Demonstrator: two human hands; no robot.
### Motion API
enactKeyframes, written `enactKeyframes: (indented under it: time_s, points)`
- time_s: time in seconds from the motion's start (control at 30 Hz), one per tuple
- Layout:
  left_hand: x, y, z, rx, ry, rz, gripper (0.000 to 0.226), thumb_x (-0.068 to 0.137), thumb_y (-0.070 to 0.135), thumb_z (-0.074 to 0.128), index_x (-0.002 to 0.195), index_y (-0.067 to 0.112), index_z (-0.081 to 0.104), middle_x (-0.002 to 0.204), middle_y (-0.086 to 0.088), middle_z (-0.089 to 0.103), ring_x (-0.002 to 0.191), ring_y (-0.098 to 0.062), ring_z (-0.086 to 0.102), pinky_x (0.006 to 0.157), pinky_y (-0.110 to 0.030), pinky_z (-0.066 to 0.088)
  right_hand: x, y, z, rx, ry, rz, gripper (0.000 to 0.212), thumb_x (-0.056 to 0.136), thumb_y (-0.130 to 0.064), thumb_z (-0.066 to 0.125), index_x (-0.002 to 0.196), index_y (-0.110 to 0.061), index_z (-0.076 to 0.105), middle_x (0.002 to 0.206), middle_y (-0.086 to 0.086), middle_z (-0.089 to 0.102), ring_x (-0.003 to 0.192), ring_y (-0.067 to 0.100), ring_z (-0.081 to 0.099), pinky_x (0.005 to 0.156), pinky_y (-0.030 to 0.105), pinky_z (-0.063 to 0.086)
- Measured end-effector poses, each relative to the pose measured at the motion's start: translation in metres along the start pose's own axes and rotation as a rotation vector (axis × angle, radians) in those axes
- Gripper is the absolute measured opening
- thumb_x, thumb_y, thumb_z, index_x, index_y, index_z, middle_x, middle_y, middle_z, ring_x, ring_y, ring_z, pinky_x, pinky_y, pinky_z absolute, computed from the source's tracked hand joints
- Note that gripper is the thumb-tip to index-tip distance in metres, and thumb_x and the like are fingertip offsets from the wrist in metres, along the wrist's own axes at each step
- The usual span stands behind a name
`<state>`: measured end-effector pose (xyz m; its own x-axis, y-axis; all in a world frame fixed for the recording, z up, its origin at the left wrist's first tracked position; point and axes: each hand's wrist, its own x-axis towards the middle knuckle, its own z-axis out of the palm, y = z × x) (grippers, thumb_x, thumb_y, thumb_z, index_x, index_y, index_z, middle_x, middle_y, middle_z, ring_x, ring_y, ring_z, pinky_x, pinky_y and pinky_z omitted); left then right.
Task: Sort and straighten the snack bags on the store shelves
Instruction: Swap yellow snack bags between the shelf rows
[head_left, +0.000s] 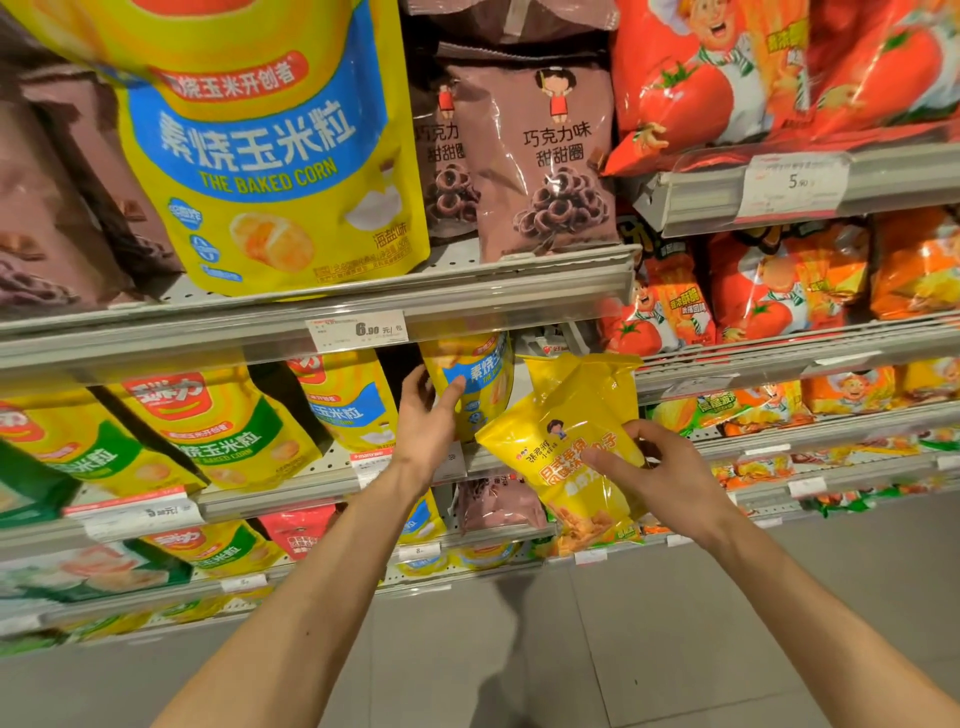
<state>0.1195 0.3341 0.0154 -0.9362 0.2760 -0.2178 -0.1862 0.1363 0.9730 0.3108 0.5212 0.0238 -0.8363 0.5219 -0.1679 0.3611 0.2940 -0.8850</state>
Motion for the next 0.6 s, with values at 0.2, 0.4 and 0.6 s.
enactKeyframes:
  time_s: [0.2,0.4,0.6]
  points:
    - [-0.070,-0.017,-0.009,-0.067,0.069,0.080,0.033,0.099,0.035,0.059,0.127,0.017,0.058,0.115,0.007,0.064,0.111,-0.015,0.062,0.091,-0.019,0.050,-0.007,-0.005,0.002,0.077,-0.015,0.008,0.048,0.074,-0.064,0.074,0.095,-0.021,0.069,0.079,0.003,0.068,0.068,0.023,0.060,0.067,0.037,0.051]
    - [-0.106,-0.014,0.015,-0.069,-0.313,-0.087,0.013,0.103,0.041,0.050,0.115,0.037,0.052,0.112,0.022,0.068,0.098,0.008,0.065,0.081,-0.015,0.052,-0.010,-0.018,0.016,0.123,-0.026,0.010,0.040,0.084,-0.052,0.075,0.097,-0.016,0.065,0.073,-0.002,0.060,0.064,0.015,0.054,0.058,0.025,0.046]
    - [-0.113,0.002,0.012,-0.039,-0.355,-0.138,0.030,0.099,0.053,0.049,0.127,0.042,0.048,0.127,0.016,0.063,0.098,0.004,0.065,0.077,-0.009,0.052,-0.016,-0.029,0.024,0.193,-0.011,0.041,0.050,0.079,-0.045,0.083,0.103,-0.014,0.052,0.089,0.000,0.065,0.071,0.006,0.060,0.062,0.018,0.047]
